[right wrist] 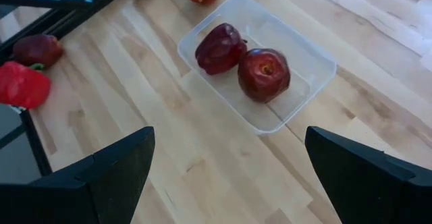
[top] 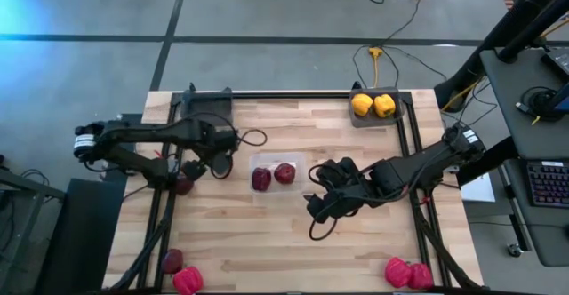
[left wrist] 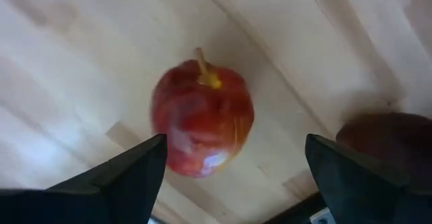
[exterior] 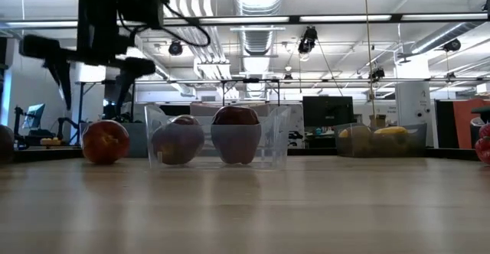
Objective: Sort produce into baskets
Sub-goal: Put the red apple into the transparent bin
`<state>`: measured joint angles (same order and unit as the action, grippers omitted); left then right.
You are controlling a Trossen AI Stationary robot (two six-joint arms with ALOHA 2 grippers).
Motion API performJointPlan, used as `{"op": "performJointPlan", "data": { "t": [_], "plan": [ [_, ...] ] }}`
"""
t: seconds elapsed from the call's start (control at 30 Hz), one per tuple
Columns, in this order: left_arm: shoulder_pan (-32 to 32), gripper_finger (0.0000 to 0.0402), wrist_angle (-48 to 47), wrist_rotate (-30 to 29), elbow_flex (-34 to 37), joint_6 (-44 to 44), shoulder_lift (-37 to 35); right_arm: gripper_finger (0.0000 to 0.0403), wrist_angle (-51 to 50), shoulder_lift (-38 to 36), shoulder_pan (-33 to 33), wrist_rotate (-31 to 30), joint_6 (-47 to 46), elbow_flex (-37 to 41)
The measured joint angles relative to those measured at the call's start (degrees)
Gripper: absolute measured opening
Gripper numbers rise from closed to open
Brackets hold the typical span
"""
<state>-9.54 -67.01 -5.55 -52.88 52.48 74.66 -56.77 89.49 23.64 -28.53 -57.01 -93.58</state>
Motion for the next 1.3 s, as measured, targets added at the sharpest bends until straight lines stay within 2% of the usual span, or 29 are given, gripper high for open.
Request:
{"op": "performJointPlan", "data": {
  "t": [0.2, 0.43, 0.6, 0.73, 0.83, 0.97, 1.07, 1.17, 1.3],
  "plan": [
    [-0.3, 0.0342, 7.1, -9.6, 3.2, 2.0, 4.0, 0.0375, 0.0, 0.0, 0.0, -0.1, 1.0, 0.1],
    [-0.9, 0.0352, 9.2, -5.9, 5.5, 2.3, 7.4, 0.0375, 0.0, 0.2, 0.0, -0.1, 0.1, 0.1],
    [-0.9, 0.0353, 13.9, -6.2, 7.9, -0.3, 9.7, 0.0375, 0.0, 0.2, 0.0, 0.0, 0.0, 0.1],
    [-0.7, 0.0347, 14.8, -7.2, 8.1, -9.7, 11.6, 0.0375, 0.0, 0.2, 0.0, 0.0, 0.3, 0.1],
    [-0.7, 0.0326, 12.9, -6.4, 5.9, -18.7, 11.9, 0.0375, 0.0, 0.0, 0.0, 0.0, 1.8, 0.1],
    [0.3, 0.0318, 7.2, 0.1, -0.8, -30.3, 8.1, 0.0375, -0.8, -1.4, 0.0, 0.0, 3.9, 0.1],
    [2.5, 0.0318, 4.8, 1.8, -5.8, -38.0, 3.4, 0.0375, -3.1, -2.9, 0.6, 0.0, 4.0, 0.1],
    [5.6, 0.0318, 9.5, 5.4, -9.5, -46.3, -0.7, 0.0375, -6.7, -3.5, 1.9, 0.0, 4.3, 0.1],
    [10.2, 0.0318, 24.7, 5.7, -10.2, -58.3, -0.1, 0.0375, -13.0, -3.5, 3.3, 0.3, 4.0, 0.1]
  ]
}}
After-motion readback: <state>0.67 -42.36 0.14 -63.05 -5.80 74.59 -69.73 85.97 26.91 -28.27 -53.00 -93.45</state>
